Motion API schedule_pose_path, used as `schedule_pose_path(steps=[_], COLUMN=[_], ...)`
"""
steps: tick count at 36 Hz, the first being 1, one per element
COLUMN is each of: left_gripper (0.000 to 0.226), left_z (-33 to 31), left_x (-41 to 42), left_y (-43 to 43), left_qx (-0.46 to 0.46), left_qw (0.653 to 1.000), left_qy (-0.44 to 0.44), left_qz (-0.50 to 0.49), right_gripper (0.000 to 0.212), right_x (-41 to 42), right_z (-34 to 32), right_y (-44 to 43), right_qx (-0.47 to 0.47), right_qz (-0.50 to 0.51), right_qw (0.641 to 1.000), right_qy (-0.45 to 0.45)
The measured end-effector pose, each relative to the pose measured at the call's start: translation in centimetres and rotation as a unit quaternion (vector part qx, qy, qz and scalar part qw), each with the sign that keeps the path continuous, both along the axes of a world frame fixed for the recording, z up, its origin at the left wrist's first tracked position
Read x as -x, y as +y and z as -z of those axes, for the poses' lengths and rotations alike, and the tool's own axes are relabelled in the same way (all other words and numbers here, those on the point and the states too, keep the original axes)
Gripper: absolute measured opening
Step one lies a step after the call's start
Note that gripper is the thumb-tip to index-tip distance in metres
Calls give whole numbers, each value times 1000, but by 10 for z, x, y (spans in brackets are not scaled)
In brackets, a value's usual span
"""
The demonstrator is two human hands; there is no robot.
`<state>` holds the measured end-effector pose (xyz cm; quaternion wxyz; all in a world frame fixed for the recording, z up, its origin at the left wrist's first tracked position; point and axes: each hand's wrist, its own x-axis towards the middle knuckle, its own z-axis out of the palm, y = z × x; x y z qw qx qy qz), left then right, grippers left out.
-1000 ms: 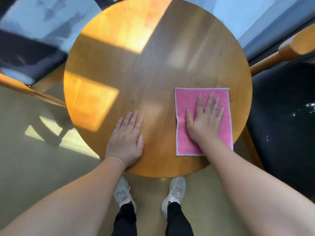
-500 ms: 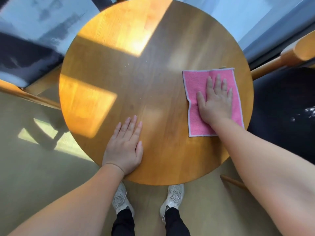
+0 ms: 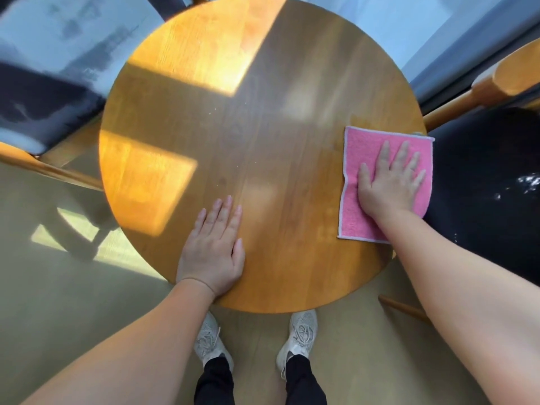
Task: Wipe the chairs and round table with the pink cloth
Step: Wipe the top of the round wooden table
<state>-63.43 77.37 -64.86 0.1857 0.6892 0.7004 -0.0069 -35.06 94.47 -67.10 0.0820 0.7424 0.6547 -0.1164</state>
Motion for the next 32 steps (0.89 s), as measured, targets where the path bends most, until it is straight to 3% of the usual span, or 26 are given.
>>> schedule_pose_path(steps=[8, 14, 32], left_gripper=[59, 59, 64], left_z=[0, -1, -5], left_x=[-1, -1, 4], left_y=[-1, -2, -3], left_qx=[-7, -13, -20], left_qw=[1000, 1000, 996], left_qy=[1, -3, -85], left_qz=[0, 1, -23], right_gripper=[68, 68, 58], right_x=[78, 83, 78], right_z=[0, -5, -18], right_y=[16, 10, -162], right_qx=[0, 8, 55], right_qz=[-184, -234, -379], right_qw=[983, 972, 921], right_qy=[19, 18, 74])
